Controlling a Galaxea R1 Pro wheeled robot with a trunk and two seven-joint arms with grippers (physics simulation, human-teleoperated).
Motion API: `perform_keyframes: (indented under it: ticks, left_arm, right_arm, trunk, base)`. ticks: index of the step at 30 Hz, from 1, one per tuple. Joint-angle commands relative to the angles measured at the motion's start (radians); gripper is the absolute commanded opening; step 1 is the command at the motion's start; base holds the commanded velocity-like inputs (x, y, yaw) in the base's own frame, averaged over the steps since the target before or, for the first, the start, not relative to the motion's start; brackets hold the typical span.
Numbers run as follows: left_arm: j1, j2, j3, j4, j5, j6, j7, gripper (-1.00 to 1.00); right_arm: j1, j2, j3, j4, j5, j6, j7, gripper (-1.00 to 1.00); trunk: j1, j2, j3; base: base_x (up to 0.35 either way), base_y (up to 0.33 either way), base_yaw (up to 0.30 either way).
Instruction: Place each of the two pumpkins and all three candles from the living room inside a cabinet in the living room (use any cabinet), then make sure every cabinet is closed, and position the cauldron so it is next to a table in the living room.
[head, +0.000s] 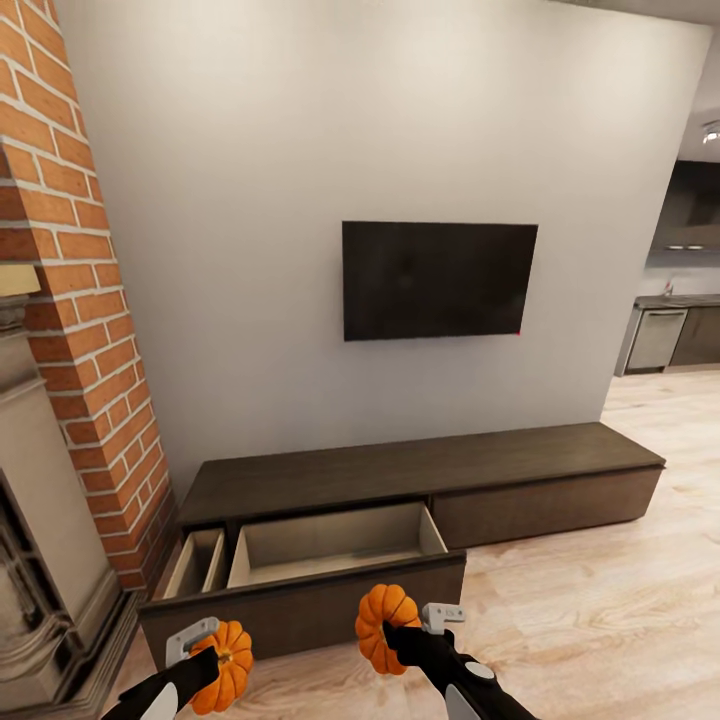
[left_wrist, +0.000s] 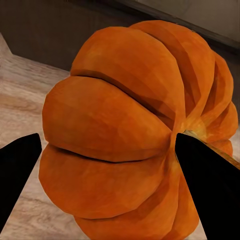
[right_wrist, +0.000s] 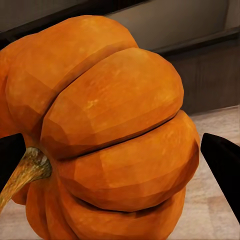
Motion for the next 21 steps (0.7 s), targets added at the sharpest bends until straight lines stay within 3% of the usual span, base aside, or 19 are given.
perform_keyframes:
  ticks: [1,12,14,16,20,21]
  left_arm:
    - [0.000,0.000,-0.002,-0.002,0.007,0.006,0.004,-1.00]
    - [-0.001,0.007,0.000,-0.009,0.009,0.032,0.004,-1.00]
    - [-0.002,0.010,-0.001,-0.052,0.008,0.087,0.007,-1.00]
    - [-0.003,0.012,-0.001,-0.167,0.002,0.222,0.012,-1.00]
    - [-0.003,0.014,0.001,-0.347,-0.001,0.392,0.026,-1.00]
    - [-0.003,0.019,0.002,-0.402,0.000,0.437,0.042,-1.00]
  right_arm:
    - [-0.001,-0.001,0.003,-0.001,-0.008,0.002,-0.002,-1.00]
    - [-0.001,-0.005,0.002,-0.017,-0.006,0.016,-0.008,-1.00]
    - [-0.001,-0.007,0.000,-0.027,-0.010,0.051,-0.008,-1.00]
    - [-0.001,-0.002,-0.006,-0.039,-0.010,0.155,-0.011,-1.00]
    - [-0.006,-0.001,-0.020,-0.113,-0.015,0.324,-0.016,-1.00]
    - [-0.009,-0.002,-0.046,-0.157,-0.017,0.373,-0.017,-1.00]
  trunk:
    - [-0.004,0.007,0.002]
    - [-0.046,0.084,0.037]
    - [-0.054,0.098,0.043]
    - [-0.061,0.112,0.049]
    - [-0.077,0.140,0.062]
    - [-0.081,0.147,0.065]
  base:
    - [0.000,0.000,0.000]
    - [0.000,0.000,0.000]
    - [0.000,0.000,0.000]
    - [0.000,0.000,0.000]
    - [0.000,0.000,0.000]
    - [0.000,0.000,0.000]
